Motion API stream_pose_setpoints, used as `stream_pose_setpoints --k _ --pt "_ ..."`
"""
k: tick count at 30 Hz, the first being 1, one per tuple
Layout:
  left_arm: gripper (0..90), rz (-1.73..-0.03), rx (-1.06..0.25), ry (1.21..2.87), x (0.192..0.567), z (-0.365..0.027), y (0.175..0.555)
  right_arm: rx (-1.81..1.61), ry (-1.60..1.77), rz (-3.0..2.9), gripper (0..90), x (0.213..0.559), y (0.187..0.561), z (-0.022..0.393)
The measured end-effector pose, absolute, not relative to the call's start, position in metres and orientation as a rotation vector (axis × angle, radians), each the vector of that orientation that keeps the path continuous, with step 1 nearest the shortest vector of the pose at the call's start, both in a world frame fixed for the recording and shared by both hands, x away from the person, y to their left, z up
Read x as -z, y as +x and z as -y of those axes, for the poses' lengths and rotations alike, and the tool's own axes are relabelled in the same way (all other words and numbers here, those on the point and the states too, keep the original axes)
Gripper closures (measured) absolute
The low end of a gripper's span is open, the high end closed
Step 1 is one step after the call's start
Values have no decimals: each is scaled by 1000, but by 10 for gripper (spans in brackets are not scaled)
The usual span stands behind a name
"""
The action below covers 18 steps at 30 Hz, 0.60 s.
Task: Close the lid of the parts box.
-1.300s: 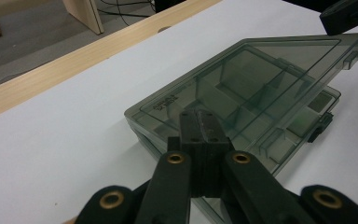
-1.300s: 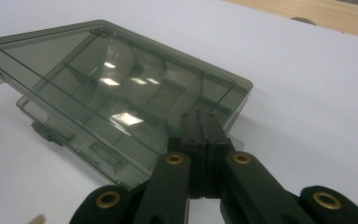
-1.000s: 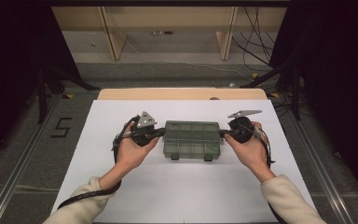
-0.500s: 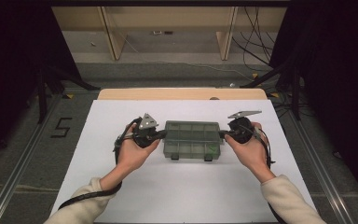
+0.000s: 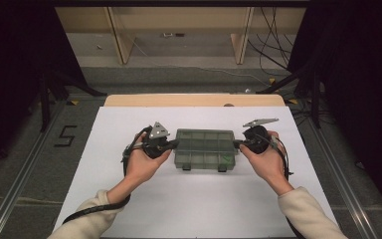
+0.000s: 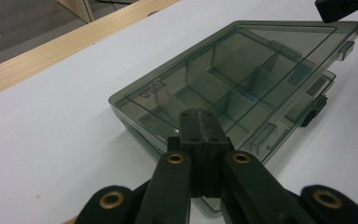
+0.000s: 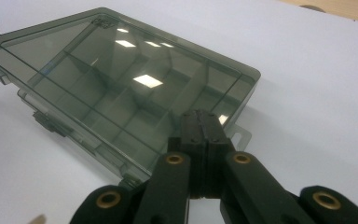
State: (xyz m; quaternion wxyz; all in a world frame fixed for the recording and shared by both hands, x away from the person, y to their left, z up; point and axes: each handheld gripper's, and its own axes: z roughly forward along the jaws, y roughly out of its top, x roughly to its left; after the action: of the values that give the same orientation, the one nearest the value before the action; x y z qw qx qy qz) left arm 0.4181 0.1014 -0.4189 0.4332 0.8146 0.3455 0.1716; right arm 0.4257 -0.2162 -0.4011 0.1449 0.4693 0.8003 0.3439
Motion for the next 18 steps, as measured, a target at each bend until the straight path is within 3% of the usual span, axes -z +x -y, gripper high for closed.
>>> stream_pose_setpoints --k 18 --pt "900 -855 -423 2044 421 -100 417 -964 1361 -2322 900 402 425 215"
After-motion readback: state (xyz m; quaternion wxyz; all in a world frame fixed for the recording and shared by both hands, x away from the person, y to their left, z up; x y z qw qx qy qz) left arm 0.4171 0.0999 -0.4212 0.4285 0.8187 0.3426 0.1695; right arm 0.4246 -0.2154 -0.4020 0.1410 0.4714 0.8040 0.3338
